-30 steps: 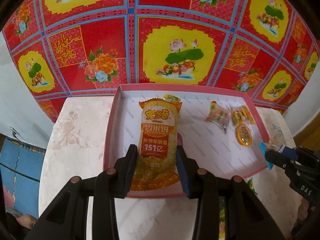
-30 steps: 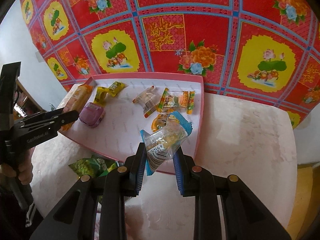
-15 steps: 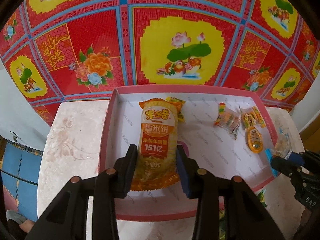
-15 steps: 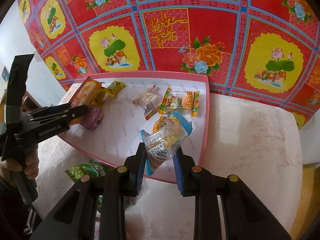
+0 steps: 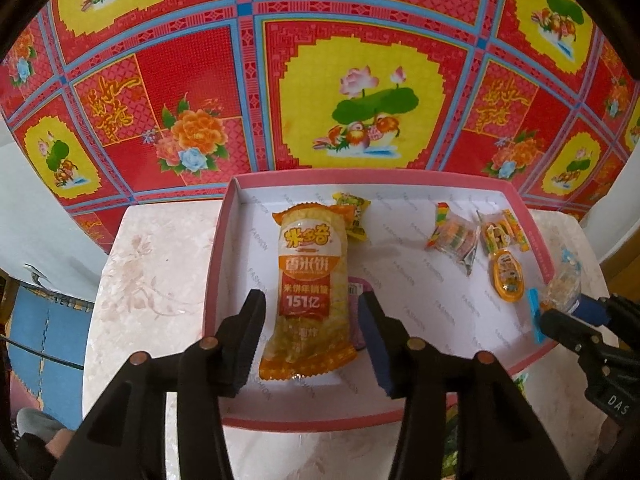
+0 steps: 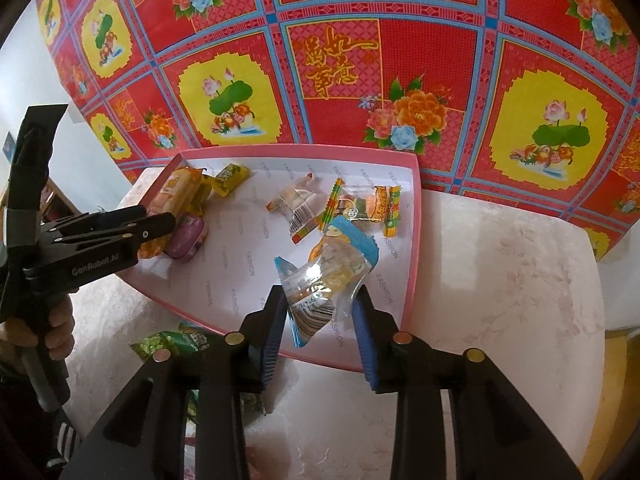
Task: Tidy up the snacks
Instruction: 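Open the left tool to drop the rice-cracker packet while the right tool releases the cake packet, then withdraw both open tools from the pink box toward the remaining snacks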
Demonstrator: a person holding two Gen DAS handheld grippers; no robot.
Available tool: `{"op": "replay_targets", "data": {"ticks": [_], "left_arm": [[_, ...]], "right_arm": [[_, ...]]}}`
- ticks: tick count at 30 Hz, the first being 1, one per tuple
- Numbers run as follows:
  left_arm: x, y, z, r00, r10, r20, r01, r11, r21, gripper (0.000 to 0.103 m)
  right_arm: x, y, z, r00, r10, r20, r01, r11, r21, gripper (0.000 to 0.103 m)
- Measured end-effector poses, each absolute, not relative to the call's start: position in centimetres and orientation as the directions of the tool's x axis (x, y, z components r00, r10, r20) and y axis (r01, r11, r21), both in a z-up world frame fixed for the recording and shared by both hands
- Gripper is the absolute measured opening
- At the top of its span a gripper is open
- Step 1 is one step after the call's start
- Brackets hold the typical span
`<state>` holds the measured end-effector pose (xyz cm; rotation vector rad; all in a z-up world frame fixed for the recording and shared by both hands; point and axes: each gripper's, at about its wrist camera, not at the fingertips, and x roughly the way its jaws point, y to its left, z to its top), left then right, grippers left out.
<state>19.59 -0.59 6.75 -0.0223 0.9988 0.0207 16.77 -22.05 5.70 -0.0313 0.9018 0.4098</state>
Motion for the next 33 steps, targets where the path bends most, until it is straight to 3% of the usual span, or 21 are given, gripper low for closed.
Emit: {"op": "replay_targets", "data": {"ticks": [5,33], "left_arm": [[18.8,-0.6,7.4,0.544,0.005,-0.839,-0.027,1.000,-0.011,0.055],[14.7,-2.0,9.2,0.533,-0.070,-0.843,-0.006,0.996,-0.087,0.055]], "right_arm": [[16.5,-22.0,6.0,0.566,0.328,-0.756,-0.360,0.924,0.131,0.046],[11.1,-21.9,6.9,0.578,0.362,-0.732,-0.351,0.919,0.178,0.047]]}}
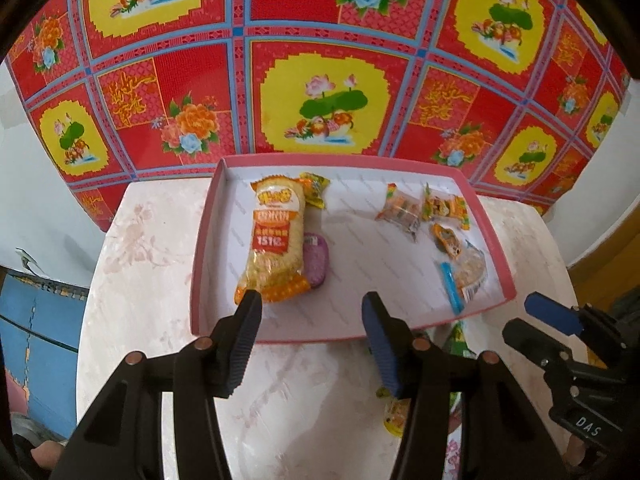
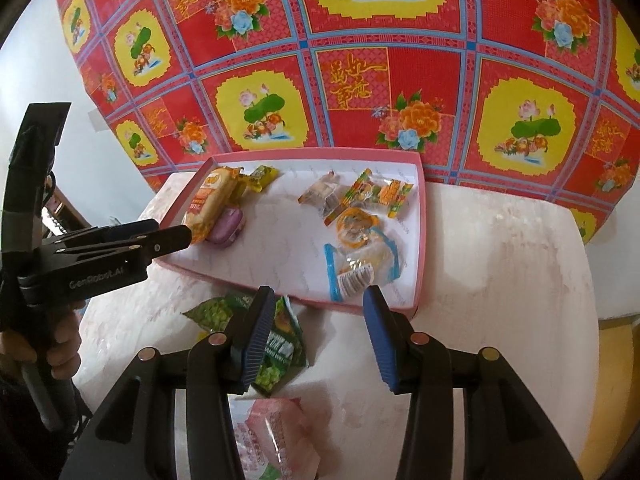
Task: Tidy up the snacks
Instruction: 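Withdraw both open tools from the pink box toward the remaining snacks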
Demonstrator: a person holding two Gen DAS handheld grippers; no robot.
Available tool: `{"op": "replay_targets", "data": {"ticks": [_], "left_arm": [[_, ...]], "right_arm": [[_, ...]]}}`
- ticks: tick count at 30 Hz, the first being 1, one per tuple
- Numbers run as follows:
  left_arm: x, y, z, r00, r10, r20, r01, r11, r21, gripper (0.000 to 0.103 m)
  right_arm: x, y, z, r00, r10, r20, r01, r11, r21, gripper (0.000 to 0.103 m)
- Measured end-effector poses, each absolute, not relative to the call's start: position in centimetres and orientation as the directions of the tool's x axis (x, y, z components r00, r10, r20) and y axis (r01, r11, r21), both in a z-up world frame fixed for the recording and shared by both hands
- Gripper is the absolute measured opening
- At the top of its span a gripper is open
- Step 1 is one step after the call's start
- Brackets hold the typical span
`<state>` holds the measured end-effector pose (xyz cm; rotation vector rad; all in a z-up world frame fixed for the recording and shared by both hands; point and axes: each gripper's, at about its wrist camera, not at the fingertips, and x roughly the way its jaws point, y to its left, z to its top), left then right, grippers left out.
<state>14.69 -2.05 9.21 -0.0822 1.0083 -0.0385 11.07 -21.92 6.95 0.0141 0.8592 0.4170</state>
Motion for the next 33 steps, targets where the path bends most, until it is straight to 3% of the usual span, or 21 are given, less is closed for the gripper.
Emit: {"op": "replay_targets", "data": {"ticks": [21,33], "left_arm": [[12.3,-3.8,8.2,0.492,-0.108,-0.864,0.047,0.994,-0.098,0.055],[11.5,-4.8,7.2,0.454,-0.195,-0.869,0.081,0.981,-0.177,0.055]], "right_arm": [[9.1,-23.0,5.5,0.552,0.353,-0.755,-0.334,0.924,0.188,0.047],[8.4,-23.8,4.4,0.531,0.350,-0.772,-0.319,0.926,0.201,0.047]]}}
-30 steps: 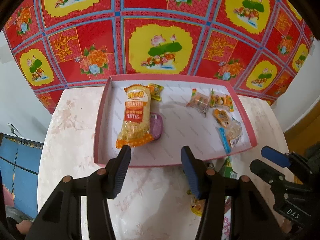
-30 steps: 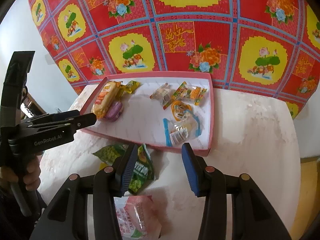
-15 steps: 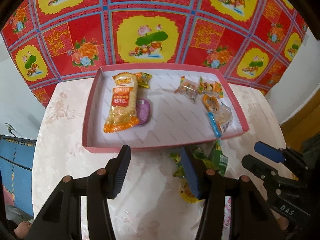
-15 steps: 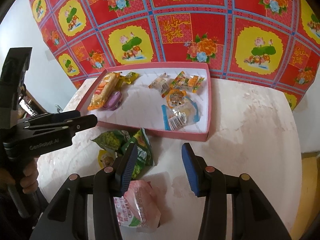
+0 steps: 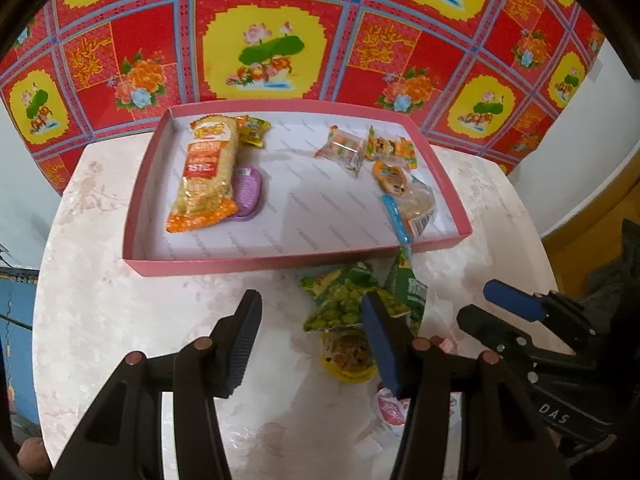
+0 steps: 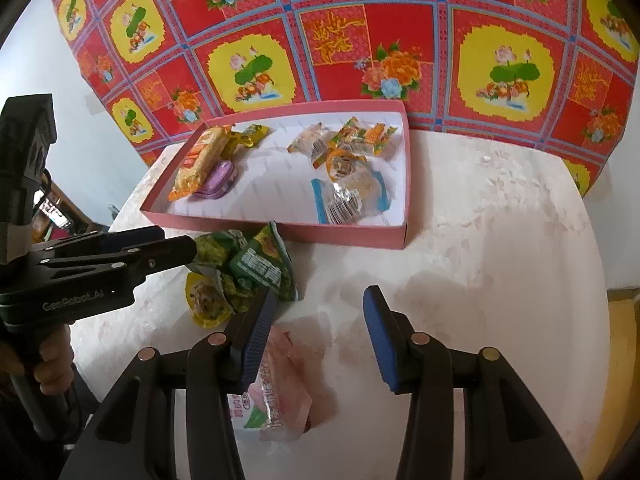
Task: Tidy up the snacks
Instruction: 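Close the left tool on the green pea packet while the right tool approaches the pink bread packet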
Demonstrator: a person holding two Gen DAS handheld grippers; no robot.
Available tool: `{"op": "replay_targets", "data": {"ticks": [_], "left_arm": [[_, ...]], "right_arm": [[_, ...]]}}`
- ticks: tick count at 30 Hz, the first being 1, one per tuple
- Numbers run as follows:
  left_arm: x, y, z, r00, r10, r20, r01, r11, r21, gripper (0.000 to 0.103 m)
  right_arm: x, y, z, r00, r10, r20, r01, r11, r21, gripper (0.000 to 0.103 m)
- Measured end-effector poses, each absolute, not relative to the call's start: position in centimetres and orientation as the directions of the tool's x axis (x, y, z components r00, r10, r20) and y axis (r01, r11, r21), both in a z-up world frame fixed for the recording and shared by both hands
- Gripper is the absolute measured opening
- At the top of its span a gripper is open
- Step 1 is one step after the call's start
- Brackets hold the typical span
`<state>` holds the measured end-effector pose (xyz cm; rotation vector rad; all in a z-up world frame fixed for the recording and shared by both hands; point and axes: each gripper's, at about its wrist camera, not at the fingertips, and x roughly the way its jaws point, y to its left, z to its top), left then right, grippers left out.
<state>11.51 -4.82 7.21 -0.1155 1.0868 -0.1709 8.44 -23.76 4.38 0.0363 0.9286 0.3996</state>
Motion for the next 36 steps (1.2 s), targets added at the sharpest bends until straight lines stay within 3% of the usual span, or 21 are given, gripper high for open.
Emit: {"op": "replay_targets", "data": {"ticks": [26,36], "left_arm": [[13.2,-7.2,4.1,0.413,-0.197,-0.889,0.114,0.980,-0.164,0.055],[12.6,-6.1,5.3,0.457,-0.225,-0.860,0.110,0.974,-0.197,0.048]], "right_arm": [[8.5,-24.9,3.4,0.513,0.365,-0.777,-0.296,0.925,0.239,0.047],[8.1,-24.5,3.3,0.508,0.367,-0.780,-0.300,0.923,0.239,0.047]]}}
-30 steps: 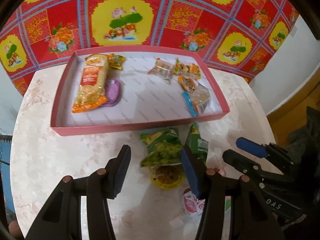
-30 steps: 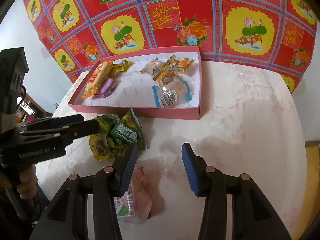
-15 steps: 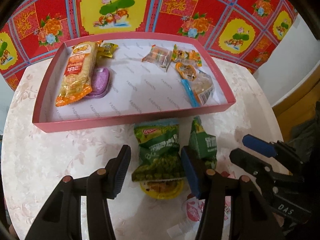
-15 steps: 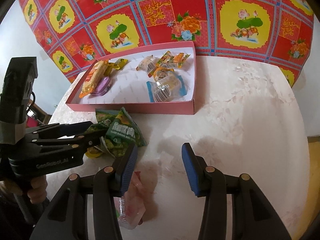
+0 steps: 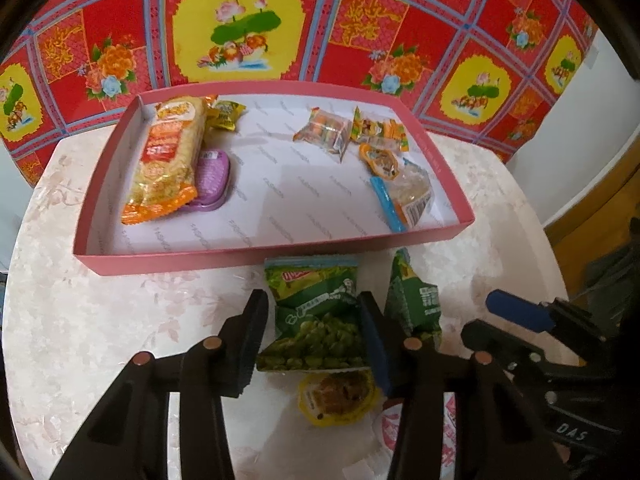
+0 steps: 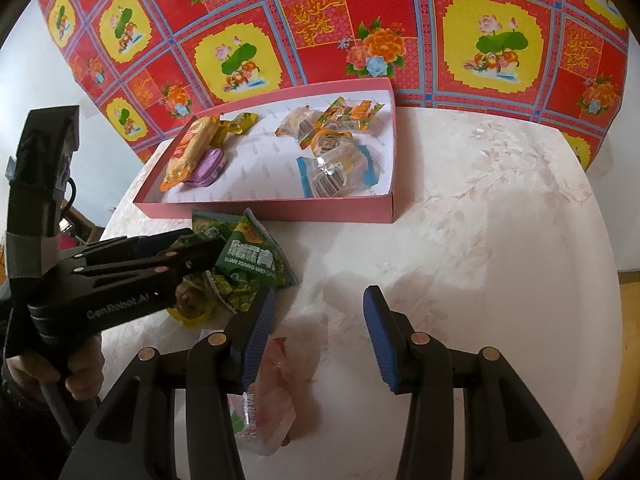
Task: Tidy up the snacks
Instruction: 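Close the left tool on the green pea packet while the right tool approaches the pink bread packet, then close the right tool on the pink bread packet while the left tool holds the green packet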
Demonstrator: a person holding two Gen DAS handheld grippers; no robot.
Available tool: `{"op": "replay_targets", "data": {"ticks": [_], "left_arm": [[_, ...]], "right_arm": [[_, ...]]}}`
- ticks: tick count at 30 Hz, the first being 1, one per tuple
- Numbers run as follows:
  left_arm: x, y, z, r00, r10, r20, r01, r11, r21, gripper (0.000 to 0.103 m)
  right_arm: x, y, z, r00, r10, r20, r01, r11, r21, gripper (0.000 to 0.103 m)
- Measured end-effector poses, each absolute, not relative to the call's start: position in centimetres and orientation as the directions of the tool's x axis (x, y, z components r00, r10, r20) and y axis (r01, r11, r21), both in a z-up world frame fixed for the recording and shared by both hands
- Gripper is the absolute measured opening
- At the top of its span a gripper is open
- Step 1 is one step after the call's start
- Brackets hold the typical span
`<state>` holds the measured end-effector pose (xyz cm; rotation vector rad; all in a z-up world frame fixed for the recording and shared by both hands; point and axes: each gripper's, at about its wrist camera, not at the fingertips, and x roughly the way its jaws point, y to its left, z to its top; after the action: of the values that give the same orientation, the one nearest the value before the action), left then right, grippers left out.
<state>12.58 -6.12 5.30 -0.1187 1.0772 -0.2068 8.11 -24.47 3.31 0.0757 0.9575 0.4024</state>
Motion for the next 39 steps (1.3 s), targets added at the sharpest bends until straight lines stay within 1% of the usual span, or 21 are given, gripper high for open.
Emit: {"op": "replay_targets", "data": {"ticks": [12,13,15,19,21,23,24,39], "left_arm": [[10.9,-3.0,7.4,0.519,-0.205,-0.830,0.051,0.977,-0.209,0.048],[10.9,-2.8,7.4,0.522,-0.203,-0.828,0.046,0.977,-0.210,0.048],[10.7,-2.1,7.4,0.527,-0.196,-0.827,0.034,0.977,-0.210,0.048],[10.3,-0.7,7.1,0.531,-0.191,-0.826,0.017,0.976,-0.215,0.048],[10.1,0.0,7.0,0.533,-0.186,-0.825,0.007,0.976,-0.216,0.048],[9.8,0.8,6.8,0.535,-0.181,-0.825,-0.001,0.977,-0.215,0.048],[9.7,1.1,6.7,0.535,-0.180,-0.826,-0.005,0.976,-0.217,0.048],[8.5,3.2,5.3,0.526,-0.188,-0.829,-0.025,0.971,-0.236,0.048]], "right_arm": [[6.3,-23.7,3.4,0.484,0.380,-0.788,-0.310,0.917,0.252,0.048],[6.1,-23.6,3.4,0.482,0.380,-0.789,-0.310,0.917,0.252,0.049],[5.7,-23.5,3.4,0.478,0.377,-0.793,-0.311,0.917,0.249,0.057],[4.9,-23.1,3.4,0.469,0.373,-0.800,-0.319,0.917,0.241,0.060],[4.6,-22.8,3.5,0.469,0.372,-0.801,-0.322,0.917,0.236,0.062],[4.4,-22.5,3.5,0.468,0.371,-0.802,-0.323,0.917,0.236,0.069],[4.3,-22.4,3.4,0.466,0.373,-0.803,-0.322,0.916,0.238,0.069],[4.3,-20.0,2.4,0.423,0.323,-0.847,-0.324,0.926,0.191,0.069]]}}
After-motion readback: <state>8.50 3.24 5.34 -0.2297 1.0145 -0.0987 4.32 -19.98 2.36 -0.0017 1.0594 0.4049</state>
